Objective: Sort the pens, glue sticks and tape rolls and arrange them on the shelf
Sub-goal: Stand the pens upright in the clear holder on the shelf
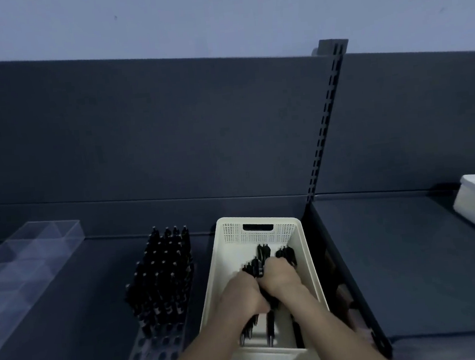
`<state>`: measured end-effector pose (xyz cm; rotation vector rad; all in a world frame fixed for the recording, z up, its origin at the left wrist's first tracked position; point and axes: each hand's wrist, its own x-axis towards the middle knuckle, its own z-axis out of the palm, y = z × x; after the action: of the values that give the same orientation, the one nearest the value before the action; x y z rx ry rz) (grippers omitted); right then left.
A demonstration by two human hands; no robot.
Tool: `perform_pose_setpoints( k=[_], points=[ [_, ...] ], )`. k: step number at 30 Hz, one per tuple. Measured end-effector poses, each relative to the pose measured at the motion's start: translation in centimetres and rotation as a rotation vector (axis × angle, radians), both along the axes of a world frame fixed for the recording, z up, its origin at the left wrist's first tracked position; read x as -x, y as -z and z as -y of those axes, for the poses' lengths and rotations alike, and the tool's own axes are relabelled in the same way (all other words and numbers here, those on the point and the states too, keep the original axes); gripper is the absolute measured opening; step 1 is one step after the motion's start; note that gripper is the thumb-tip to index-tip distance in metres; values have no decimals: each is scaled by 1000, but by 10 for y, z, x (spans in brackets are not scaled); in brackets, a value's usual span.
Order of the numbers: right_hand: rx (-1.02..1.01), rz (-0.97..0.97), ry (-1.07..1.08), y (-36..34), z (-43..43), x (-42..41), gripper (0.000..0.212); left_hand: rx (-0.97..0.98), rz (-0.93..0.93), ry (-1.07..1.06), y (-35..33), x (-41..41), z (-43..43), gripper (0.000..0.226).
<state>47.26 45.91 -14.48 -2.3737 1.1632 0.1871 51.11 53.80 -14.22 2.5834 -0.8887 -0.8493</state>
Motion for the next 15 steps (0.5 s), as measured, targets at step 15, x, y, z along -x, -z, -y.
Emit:
perform_pose_setpoints(
  k=[15],
  points=[
    [-520,619,242,-22,4,59,29,28,12,-27,17,-15,10,9]
  ],
)
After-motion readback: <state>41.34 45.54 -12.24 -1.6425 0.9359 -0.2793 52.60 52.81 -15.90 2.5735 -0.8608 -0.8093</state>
